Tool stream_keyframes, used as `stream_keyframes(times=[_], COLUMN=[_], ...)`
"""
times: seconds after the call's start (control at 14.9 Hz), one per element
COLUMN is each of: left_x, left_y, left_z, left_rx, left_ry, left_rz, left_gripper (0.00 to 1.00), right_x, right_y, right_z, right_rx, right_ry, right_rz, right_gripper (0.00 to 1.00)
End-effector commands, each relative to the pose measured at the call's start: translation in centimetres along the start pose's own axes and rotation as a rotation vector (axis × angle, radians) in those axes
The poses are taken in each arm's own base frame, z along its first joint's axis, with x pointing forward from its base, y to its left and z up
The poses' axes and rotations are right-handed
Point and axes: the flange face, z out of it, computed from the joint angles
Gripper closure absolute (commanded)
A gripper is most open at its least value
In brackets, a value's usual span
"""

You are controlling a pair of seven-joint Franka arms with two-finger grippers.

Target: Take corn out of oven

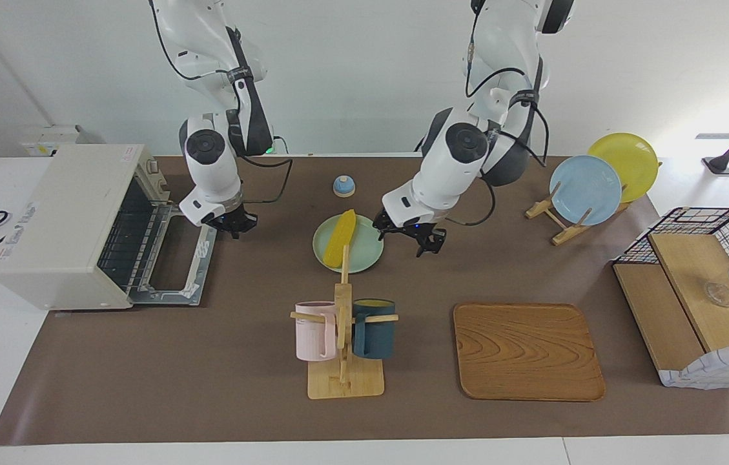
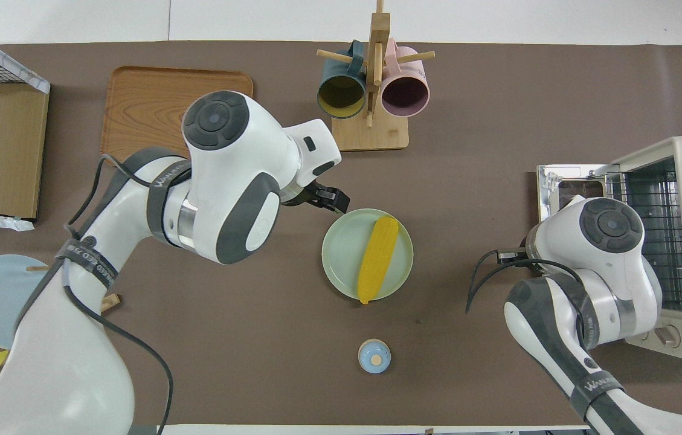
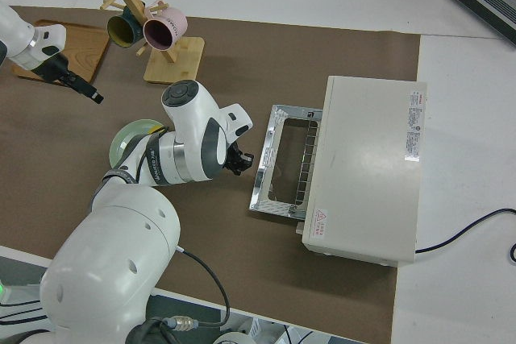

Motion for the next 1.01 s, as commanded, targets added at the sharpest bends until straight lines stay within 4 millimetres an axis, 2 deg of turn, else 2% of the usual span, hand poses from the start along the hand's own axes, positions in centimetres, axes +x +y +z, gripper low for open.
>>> stream_keyframes(times=[0.0,0.13,0.27,0.34,0.47,0.61,0.67,0.74,0.94], left_x=[1.3,0.8,-0.3,-0.8,-1.0,-2.3,-2.8,-3.3,-3.6], left_y=[3.3,4.6,6.6,6.8,6.8,8.7,8.5,8.7,9.0], left_z=[2.5,3.3,6.1,7.1,7.6,9.0,9.7,10.4,11.0], left_rx=[-0.002,0.013,0.025,0.037,0.042,0.046,0.046,0.048,0.048], left_ry=[-0.003,-0.001,-0.002,-0.006,-0.009,-0.017,-0.008,-0.004,0.005], left_rz=[-0.022,-0.012,-0.032,-0.028,-0.054,-0.066,-0.073,-0.069,-0.080], left_gripper=[0.00,0.00,0.00,0.00,0.00,0.00,0.00,0.00,0.00], right_x=[-0.7,-0.9,-1.2,-1.2,-1.2,-1.1,-1.1,-1.1,-1.1], right_y=[2.8,3.3,3.3,3.3,3.3,3.3,3.4,4.4,5.0], right_z=[0.0,0.4,0.7,0.6,0.6,0.6,0.7,0.7,0.9], right_rx=[0.002,0.003,0.004,0.004,0.005,0.007,0.008,0.010,0.010], right_ry=[0.005,0.000,0.002,0.004,0.007,0.014,0.014,0.012,0.005], right_rz=[-0.001,0.006,0.006,0.007,0.013,0.014,0.009,0.027,0.030], right_gripper=[1.00,1.00,1.00,1.00,1.00,1.00,1.00,1.00,1.00])
